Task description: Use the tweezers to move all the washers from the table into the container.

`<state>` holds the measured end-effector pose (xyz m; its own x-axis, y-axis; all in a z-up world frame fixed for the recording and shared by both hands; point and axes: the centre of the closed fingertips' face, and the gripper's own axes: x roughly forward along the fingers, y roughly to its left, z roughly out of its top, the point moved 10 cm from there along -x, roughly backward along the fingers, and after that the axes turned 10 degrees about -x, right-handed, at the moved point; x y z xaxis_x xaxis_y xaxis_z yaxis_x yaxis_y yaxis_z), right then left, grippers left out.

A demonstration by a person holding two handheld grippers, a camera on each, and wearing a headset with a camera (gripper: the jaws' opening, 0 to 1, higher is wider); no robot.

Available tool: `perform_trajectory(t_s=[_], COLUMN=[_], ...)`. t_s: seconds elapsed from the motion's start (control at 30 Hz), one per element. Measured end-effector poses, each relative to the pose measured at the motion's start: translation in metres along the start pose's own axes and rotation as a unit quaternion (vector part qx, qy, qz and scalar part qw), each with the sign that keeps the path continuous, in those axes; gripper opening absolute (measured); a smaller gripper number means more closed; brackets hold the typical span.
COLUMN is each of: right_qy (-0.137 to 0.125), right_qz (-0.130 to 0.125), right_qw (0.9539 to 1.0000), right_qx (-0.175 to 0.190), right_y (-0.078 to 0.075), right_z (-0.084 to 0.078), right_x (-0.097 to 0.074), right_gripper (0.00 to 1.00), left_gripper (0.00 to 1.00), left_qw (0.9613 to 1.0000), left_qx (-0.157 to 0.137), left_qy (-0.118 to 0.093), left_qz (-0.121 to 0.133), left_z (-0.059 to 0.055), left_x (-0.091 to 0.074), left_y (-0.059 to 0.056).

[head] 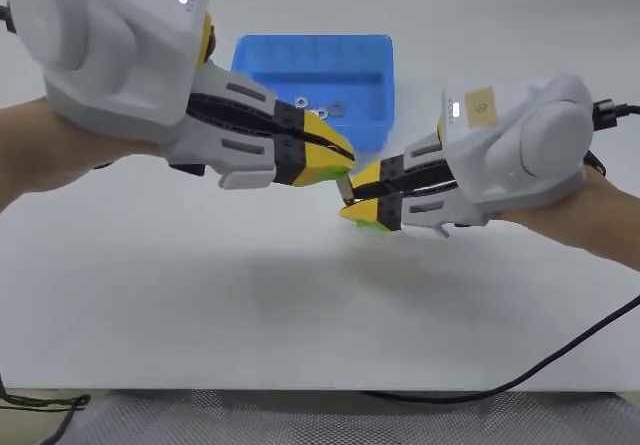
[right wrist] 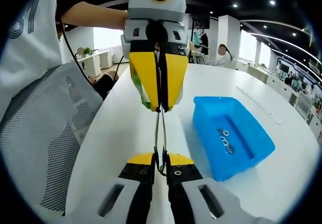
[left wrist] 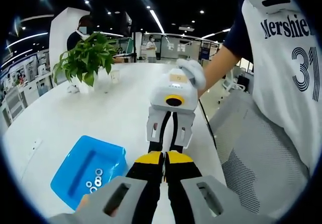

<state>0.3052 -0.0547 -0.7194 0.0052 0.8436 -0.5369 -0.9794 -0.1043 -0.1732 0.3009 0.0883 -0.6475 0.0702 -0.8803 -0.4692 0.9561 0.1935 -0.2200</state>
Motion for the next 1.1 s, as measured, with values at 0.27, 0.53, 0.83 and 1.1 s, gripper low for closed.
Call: perform_trajectory(t_s=[0.27,0.53,0.83,1.1], right_qy=[-0.012,-0.020,-0.031,-0.034], right_qz=[-0.003,-0.012,-0.030,-0.039], right_qw=[0.9997,0.9987,0.9973,0.9968], right_qx=[-0.020,-0.044,-0.060,-0.061], right_y=[-0.009,-0.030,-0.053,-0.069], right_z=[0.017,0.034,0.046,0.047], right_x=[-0.003,-0.004,-0.006,-0.007], right_gripper=[0.10,0.10,0.10,0.10], left_gripper=[0.05,0.06,0.06,0.06], left_qw=[0.9999,0.9997,0.9989,0.9988], left_qx=[0.011,0.010,0.032,0.033], left_qy=[0.002,-0.009,-0.004,-0.014], left_qz=[0.006,0.022,0.036,0.035], left_z=[0.014,0.028,0.049,0.054], left_x=[-0.016,-0.035,-0.046,-0.046], left_y=[-0.002,0.003,0.017,0.032])
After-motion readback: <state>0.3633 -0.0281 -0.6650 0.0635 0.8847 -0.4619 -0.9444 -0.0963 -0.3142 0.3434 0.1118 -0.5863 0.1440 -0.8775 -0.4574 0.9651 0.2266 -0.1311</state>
